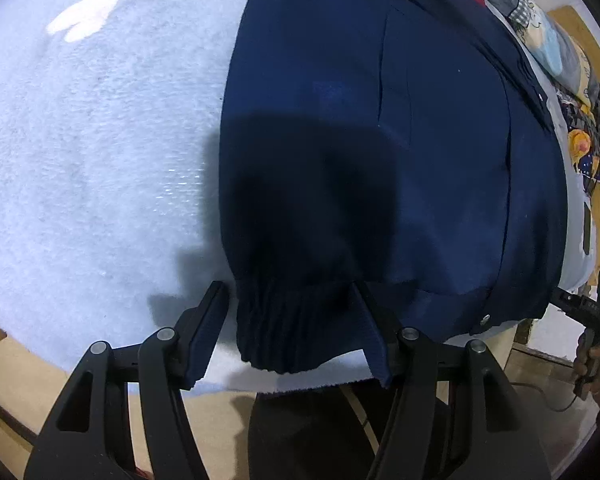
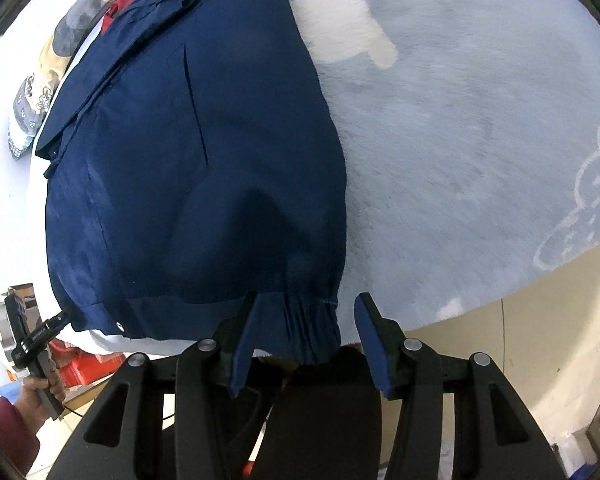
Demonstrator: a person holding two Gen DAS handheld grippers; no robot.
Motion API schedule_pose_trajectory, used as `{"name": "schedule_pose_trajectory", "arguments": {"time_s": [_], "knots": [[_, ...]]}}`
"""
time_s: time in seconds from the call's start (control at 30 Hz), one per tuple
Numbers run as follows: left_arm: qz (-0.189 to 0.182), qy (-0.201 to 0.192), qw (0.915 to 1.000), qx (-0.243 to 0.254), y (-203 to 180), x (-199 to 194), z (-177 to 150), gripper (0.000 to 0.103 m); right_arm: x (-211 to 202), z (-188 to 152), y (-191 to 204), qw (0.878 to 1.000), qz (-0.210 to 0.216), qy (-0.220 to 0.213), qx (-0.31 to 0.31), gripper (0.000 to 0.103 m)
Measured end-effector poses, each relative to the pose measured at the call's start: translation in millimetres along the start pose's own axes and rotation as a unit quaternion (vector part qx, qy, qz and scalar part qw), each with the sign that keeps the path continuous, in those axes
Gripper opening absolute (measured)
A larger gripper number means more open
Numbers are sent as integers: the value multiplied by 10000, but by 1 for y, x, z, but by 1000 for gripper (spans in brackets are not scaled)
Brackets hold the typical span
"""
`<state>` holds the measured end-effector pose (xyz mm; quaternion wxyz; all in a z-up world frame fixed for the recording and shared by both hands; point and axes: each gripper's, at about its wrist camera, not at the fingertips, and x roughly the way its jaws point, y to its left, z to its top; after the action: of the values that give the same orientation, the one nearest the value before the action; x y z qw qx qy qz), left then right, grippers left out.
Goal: Fold large clothes
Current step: 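Grasp the jacket hem with the left tool while the right tool grasps the hem too, then lift the hem with both tools and carry it toward the red collar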
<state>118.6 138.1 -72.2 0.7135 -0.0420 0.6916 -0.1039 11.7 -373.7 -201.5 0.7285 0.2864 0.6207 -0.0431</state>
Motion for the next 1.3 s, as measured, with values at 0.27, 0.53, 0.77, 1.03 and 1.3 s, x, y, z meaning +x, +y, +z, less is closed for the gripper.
{"name": "schedule_pose_trajectory", "arguments": {"time_s": [0.27, 0.53, 0.77, 1.03, 1.3], "knots": [[110, -381, 9992, 55, -15, -2, -14, 48, 16, 6, -2, 10000, -41, -29, -7, 52], [78, -187, 9998, -37, -18, 16, -7, 93, 30, 10, 7, 9998, 124, 48, -127, 54], [-39, -485, 9986, -189, -7, -1, -18, 41, 28, 9, 16, 9988, 255, 193, -367, 18], [-190, -352, 9992, 77, -1, -2, -17, 35, 4, 7, 16, 9960, 860, 129, -221, 17], [-93, -329, 9992, 200, -24, 9, -5, 49, 34, 16, 9, 9956, 813, 454, -50, 22]]}}
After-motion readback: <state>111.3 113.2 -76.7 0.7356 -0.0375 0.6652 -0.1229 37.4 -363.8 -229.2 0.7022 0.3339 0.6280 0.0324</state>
